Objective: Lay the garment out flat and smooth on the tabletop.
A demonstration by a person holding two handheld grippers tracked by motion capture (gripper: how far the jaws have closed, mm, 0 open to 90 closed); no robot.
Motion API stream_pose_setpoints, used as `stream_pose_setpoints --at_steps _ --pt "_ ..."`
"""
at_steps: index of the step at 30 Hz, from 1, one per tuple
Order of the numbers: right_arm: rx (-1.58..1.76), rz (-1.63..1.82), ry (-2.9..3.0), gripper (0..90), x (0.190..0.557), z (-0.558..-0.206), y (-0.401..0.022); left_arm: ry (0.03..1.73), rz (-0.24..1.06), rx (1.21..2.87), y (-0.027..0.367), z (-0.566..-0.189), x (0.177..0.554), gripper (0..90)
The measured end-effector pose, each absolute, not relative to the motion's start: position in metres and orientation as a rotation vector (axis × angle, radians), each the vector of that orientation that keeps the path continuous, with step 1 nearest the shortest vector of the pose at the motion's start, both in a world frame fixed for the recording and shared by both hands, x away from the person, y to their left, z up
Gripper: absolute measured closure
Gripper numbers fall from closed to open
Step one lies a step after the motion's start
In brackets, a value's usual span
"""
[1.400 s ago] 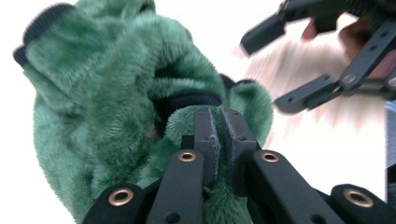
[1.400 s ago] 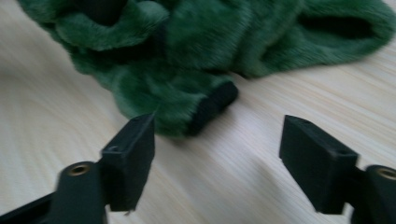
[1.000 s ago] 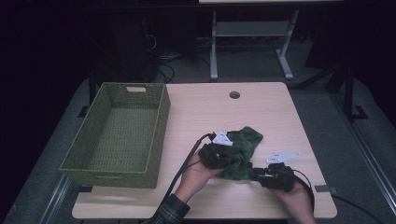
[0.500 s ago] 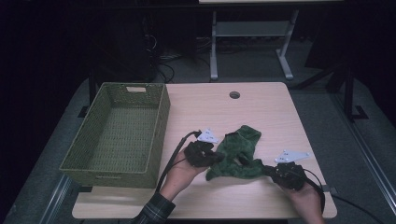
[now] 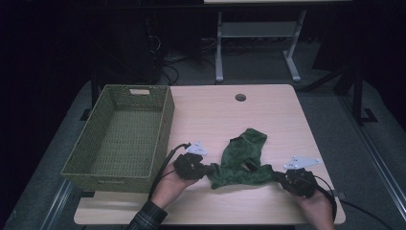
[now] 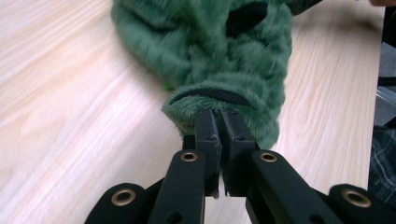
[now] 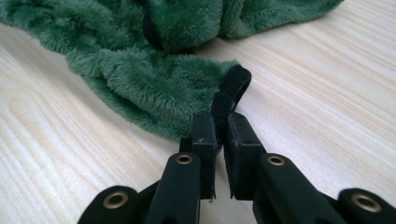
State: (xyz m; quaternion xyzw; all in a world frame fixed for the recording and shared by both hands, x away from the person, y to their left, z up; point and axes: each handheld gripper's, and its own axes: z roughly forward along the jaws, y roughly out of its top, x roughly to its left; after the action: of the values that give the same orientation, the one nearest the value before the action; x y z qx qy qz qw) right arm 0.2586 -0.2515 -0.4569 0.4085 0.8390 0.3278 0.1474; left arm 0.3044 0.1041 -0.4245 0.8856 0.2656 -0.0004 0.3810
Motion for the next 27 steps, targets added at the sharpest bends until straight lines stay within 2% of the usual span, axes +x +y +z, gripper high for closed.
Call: stream_pose_setpoints --at_steps 9,15,19,22,24,27 --pt "1.182 0.949 2.412 80.8 0.252 -0.457 -0.255 0.675 0.039 2.230 0.113 -0.413 0.294 79.4" --pt "1.215 0.967 2.379 67.1 0.250 -0.454 -0.260 0.660 0.067 2.212 0.115 -0.399 0.291 77.2" --pt "1.204 0.995 2.340 64.3 0.250 -0.444 -0.264 0.641 0.068 2.204 0.112 -0.393 0.290 78.3" --pt "1.183 1.031 2.333 68.6 0.252 -0.435 -0.263 0.614 0.053 2.212 0.104 -0.392 0.288 80.8" --pt "1.160 1.044 2.356 77.8 0.254 -0.433 -0.257 0.603 0.041 2.218 0.098 -0.394 0.286 81.4" --pt "1.113 1.045 2.413 86.6 0.257 -0.436 -0.245 0.589 0.025 2.224 0.091 -0.399 0.285 82.4"
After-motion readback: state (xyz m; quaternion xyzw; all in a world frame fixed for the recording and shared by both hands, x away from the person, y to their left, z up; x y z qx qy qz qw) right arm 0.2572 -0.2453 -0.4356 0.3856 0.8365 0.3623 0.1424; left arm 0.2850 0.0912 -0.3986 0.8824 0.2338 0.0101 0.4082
